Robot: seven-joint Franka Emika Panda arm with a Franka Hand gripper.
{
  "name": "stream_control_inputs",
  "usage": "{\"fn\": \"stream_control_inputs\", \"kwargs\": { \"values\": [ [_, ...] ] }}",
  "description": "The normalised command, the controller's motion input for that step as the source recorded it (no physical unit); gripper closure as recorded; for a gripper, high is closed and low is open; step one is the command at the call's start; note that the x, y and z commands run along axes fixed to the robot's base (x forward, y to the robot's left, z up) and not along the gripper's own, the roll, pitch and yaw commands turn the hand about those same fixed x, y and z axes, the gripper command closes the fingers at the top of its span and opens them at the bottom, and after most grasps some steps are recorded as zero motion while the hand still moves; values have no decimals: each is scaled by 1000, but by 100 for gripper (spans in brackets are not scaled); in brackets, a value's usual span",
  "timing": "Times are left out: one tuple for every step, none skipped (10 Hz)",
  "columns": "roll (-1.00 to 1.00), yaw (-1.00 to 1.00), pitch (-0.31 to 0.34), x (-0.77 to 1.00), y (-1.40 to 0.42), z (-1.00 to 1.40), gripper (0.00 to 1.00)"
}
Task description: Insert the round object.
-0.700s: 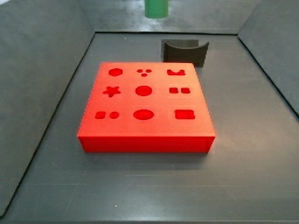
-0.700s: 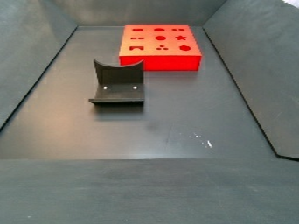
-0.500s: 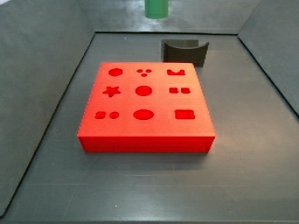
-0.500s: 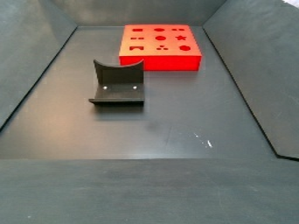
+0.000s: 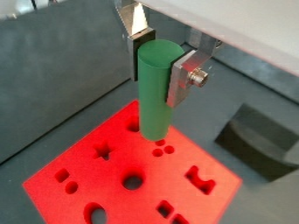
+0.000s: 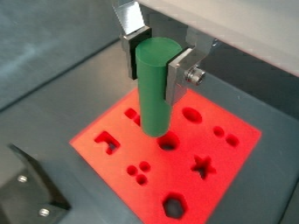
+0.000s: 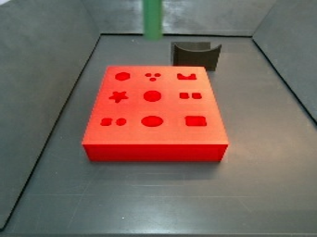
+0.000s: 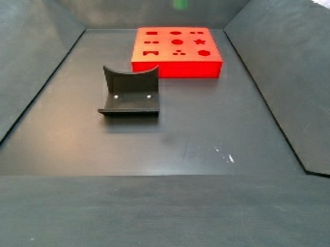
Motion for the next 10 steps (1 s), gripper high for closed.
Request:
{"fn": "stream_control_inputs", "kwargs": {
  "values": [
    [-21,43,-261,-3,-203,-714,100],
    [0,134,-220,20,-231,-643,100],
    [110,137,-126,240,-291,-431,100],
    [181,169,-36,426,-380,-309,100],
    [246,160,-4,349,-349,-314,100],
    [303,169,0,223,-269,-323,100],
    [404,220,0,0,-169,-263,100],
    [190,69,0,0,0,-289,100],
    [106,0,27,0,43,-286,100],
    [26,0,26,0,60,-334,100]
  ]
}}
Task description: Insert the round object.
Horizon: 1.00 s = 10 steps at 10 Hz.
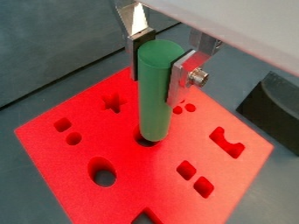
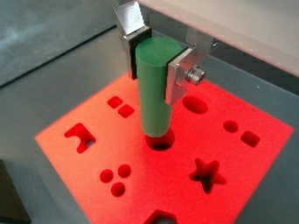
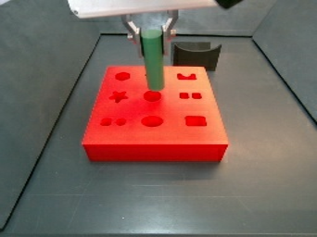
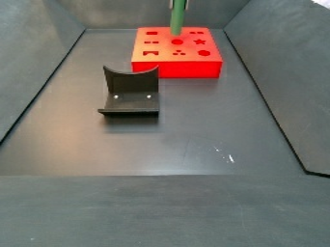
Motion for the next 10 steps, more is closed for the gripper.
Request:
{"fn": "stream_control_inputs", "kwargs": {
  "values": [
    [0,0,0,0,0,-340,100],
    [0,0,0,106,0,-326,100],
    [16,0,0,29,0,-303,100],
    [47,0,4,6,0,-297,100],
    [64,0,10,31,0,-303,100],
    [103,0,21,34,0,-317,100],
    [139,0,50,57,-17,-286,100],
    [0,0,0,0,0,-57,100],
    [0,-123,46,349,0,-494,100],
    [96,-183,96,466,0,-694,100]
  ]
}}
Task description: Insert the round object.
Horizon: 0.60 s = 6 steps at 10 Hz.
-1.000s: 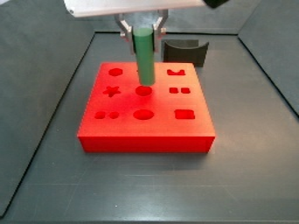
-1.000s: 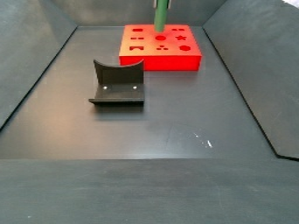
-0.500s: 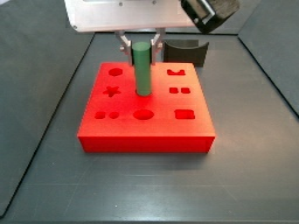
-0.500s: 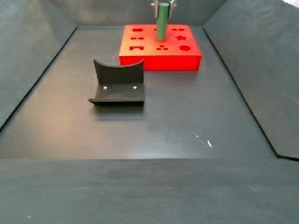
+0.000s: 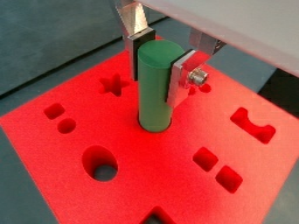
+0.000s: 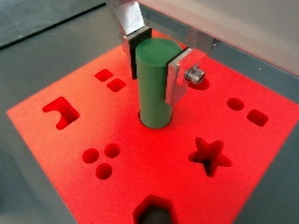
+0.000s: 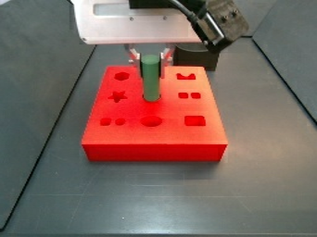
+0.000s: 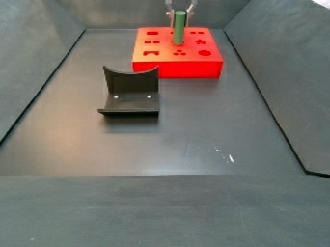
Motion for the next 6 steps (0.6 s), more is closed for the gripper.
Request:
{"fn": "stream_control_inputs", "kwargs": {
  "values": [
    [166,-206,156,623,-69,-786,100],
    [169,-220,169,614,-71,-763,100],
    [160,-217,134,511,-111,-766,100],
    [113,-231,46,417,-126,-926,100],
    [93,-217,17,397,-86,-877,100],
    [0,-97,63,286,-17,-289,100]
  ]
}}
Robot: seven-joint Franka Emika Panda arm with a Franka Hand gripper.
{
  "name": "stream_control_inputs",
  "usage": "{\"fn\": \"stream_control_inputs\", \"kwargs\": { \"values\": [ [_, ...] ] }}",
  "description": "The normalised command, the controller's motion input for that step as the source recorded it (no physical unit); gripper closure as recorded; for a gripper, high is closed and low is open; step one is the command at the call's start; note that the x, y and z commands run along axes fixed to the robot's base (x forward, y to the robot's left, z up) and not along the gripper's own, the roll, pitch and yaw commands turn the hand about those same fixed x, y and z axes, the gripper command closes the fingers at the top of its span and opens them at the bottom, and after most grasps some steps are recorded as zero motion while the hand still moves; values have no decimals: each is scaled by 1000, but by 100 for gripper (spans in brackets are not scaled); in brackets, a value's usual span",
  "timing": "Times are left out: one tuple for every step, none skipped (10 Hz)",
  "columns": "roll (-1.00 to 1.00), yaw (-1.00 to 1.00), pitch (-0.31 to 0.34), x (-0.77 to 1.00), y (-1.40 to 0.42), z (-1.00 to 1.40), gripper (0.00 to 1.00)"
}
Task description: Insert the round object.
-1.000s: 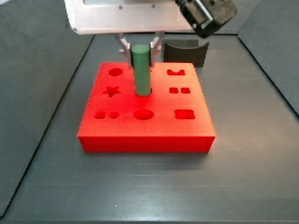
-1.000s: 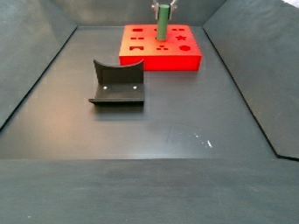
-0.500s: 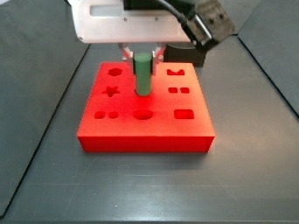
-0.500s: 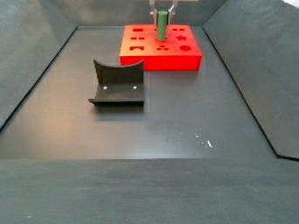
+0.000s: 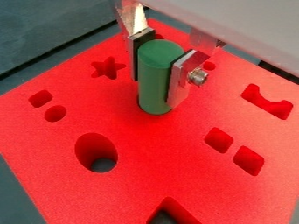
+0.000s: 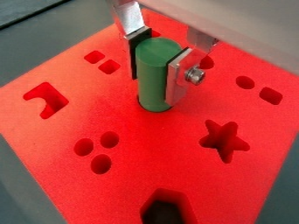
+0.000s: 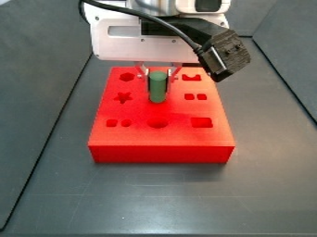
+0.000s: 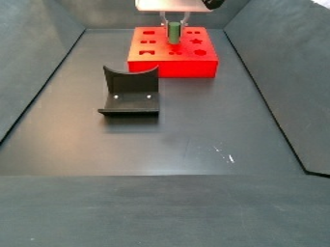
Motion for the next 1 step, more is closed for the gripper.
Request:
{"fn": "stream_control_inputs", "kwargs": {
  "values": [
    [0,0,0,0,0,0,100]
  ]
}}
